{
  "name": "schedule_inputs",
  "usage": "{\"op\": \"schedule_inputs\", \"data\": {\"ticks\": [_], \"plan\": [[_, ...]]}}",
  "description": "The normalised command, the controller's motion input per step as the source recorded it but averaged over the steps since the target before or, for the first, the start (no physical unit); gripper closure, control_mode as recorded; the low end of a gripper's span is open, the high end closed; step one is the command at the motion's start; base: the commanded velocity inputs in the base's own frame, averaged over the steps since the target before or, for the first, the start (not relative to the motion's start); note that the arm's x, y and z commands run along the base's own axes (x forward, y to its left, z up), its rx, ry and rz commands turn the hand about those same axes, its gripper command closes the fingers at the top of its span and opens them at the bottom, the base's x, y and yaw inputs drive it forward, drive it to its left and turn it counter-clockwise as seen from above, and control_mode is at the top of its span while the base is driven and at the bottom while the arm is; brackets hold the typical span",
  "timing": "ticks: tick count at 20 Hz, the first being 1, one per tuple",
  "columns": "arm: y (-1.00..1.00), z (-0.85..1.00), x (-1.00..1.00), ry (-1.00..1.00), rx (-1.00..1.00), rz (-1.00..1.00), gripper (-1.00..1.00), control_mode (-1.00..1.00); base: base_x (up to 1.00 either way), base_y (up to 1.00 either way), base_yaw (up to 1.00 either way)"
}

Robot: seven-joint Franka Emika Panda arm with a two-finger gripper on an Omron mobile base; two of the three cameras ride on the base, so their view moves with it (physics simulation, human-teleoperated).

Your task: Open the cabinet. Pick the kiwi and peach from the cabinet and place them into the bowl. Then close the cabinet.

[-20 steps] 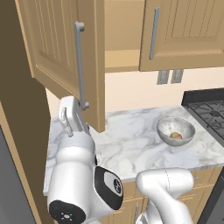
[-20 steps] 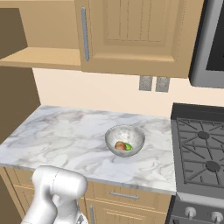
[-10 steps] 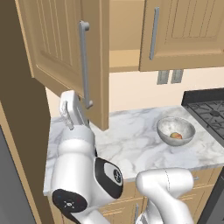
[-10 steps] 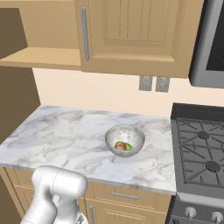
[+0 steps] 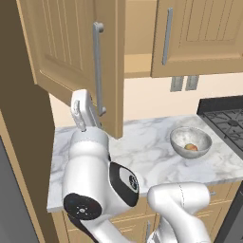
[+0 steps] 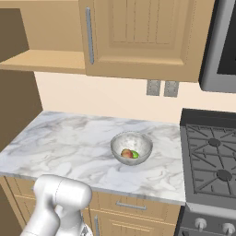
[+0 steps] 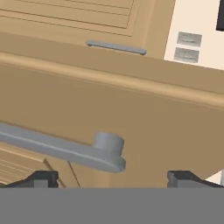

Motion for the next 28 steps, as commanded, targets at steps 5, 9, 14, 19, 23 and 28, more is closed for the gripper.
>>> {"op": "schedule_inputs", "data": {"ticks": [5, 9, 14, 19, 23, 28], "plan": [[-0.31, 0.08, 0.0, 0.0, -0.01, 0.0, -1.0, -1.0, 0.0, 0.0, 0.0], [-0.3, 0.02, 0.05, 0.0, 0.0, 0.0, -1.0, -1.0, 0.0, 0.0, 0.0], [-0.29, 0.0, 0.13, 0.0, 0.0, 0.0, -1.0, -1.0, 0.0, 0.0, 0.0], [-0.31, 0.01, 0.23, 0.0, 0.0, 0.0, -1.0, -1.0, 0.0, 0.0, 0.0], [-0.21, 0.0, 0.54, 0.0, 0.0, 0.0, -1.0, -1.0, 0.0, 0.0, 0.0], [-0.02, 0.0, 0.72, 0.0, 0.0, 0.0, -1.0, -1.0, 0.0, 0.0, 0.0]]}}
